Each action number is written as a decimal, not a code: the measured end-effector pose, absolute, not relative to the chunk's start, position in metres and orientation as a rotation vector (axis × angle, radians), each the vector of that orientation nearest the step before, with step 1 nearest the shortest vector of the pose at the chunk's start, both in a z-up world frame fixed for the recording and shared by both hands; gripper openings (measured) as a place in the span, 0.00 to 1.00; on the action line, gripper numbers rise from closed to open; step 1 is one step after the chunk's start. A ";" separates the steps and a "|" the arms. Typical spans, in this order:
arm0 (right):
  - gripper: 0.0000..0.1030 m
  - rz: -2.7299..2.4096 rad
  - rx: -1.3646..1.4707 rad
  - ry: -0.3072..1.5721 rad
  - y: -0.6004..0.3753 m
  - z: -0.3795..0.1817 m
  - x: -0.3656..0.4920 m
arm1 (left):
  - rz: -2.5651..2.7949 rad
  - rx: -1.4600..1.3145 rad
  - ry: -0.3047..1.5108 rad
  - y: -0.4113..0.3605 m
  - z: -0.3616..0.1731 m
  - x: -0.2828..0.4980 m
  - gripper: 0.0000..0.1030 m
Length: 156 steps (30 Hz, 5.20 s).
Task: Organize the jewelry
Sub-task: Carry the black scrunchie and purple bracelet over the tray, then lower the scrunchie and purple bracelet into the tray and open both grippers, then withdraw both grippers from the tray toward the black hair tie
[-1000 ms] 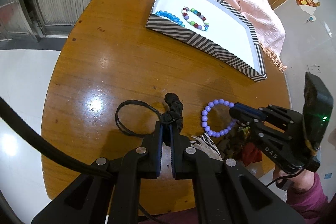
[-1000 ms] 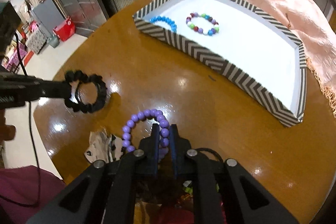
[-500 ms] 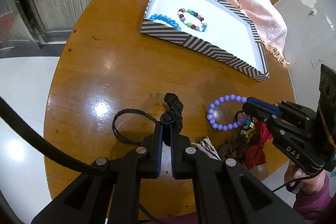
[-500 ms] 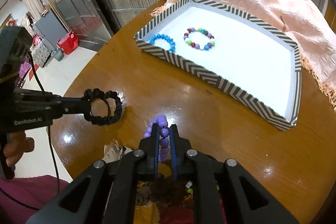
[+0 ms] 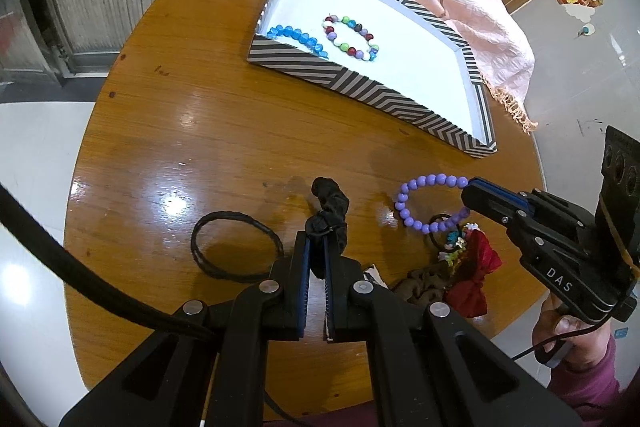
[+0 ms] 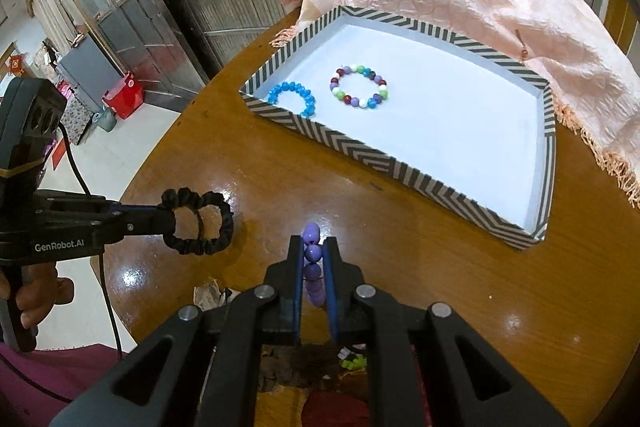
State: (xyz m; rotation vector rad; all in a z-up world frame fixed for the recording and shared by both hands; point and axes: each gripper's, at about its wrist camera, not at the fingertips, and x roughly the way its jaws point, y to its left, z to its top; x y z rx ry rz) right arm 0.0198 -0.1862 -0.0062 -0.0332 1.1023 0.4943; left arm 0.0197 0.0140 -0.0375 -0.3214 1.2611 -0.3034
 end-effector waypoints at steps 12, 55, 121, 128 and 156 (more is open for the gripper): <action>0.09 0.477 -0.010 1.076 -0.198 0.005 0.023 | -0.317 -0.321 1.241 0.008 -0.028 0.024 0.04; 0.09 0.428 0.009 0.987 -0.211 0.040 0.098 | -0.286 -0.267 1.124 0.001 0.018 0.102 0.04; 0.51 0.316 0.159 1.116 -0.215 -0.040 0.248 | -0.110 -0.316 1.179 0.004 -0.036 0.228 0.36; 0.52 0.369 0.118 1.087 -0.220 -0.017 0.208 | -0.082 -0.211 1.153 0.012 -0.018 0.190 0.36; 0.59 0.407 0.081 1.100 -0.208 0.011 0.027 | -0.083 -0.084 1.127 0.013 -0.007 0.038 0.36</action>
